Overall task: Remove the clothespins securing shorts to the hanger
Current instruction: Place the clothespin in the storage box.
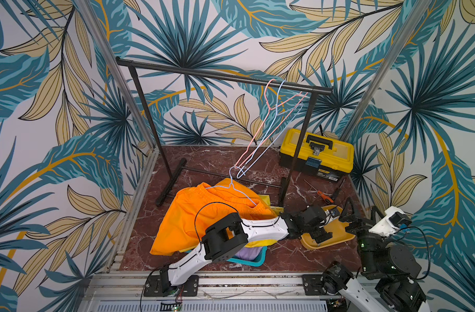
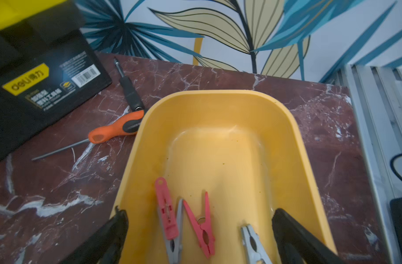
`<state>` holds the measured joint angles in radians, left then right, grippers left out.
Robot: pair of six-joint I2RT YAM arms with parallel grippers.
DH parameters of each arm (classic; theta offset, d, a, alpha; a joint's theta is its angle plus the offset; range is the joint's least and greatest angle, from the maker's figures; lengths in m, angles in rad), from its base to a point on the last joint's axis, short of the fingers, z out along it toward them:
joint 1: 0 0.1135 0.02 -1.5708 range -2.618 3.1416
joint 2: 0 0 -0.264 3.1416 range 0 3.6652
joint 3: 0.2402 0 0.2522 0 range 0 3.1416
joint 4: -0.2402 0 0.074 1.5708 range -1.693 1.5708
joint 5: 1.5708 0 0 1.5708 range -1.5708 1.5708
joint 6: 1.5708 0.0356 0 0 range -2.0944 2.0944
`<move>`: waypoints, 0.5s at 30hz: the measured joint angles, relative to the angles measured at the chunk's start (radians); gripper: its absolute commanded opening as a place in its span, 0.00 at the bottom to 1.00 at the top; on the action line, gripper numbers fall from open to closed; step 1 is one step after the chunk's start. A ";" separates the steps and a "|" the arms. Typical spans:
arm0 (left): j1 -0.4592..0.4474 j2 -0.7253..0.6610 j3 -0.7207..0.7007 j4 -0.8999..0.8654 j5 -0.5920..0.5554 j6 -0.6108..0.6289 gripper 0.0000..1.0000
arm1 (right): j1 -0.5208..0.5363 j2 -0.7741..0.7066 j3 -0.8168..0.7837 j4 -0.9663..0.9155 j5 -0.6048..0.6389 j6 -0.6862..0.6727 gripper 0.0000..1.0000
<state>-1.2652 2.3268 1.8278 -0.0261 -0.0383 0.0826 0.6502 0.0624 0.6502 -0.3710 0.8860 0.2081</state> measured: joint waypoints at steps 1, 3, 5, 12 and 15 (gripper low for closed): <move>-0.016 -0.016 -0.014 -0.001 -0.003 0.008 1.00 | 0.000 0.000 0.000 0.000 0.000 0.000 1.00; -0.040 -0.059 -0.047 -0.004 -0.003 0.018 1.00 | 0.000 0.000 0.000 0.000 0.000 0.000 1.00; -0.061 -0.114 -0.083 -0.009 -0.003 0.018 1.00 | 0.000 -0.002 0.000 0.000 0.000 0.000 0.99; -0.066 -0.311 -0.190 -0.031 -0.012 0.027 1.00 | 0.004 -0.002 0.001 0.064 -0.035 0.008 0.99; -0.067 -0.353 -0.241 -0.045 -0.035 0.026 1.00 | 0.006 -0.002 0.001 0.072 -0.056 0.008 1.00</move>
<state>-1.3319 1.9736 1.5864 -0.0715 -0.0738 0.1085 0.6559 0.0608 0.6510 -0.2985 0.8303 0.2157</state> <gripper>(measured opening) 0.995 0.995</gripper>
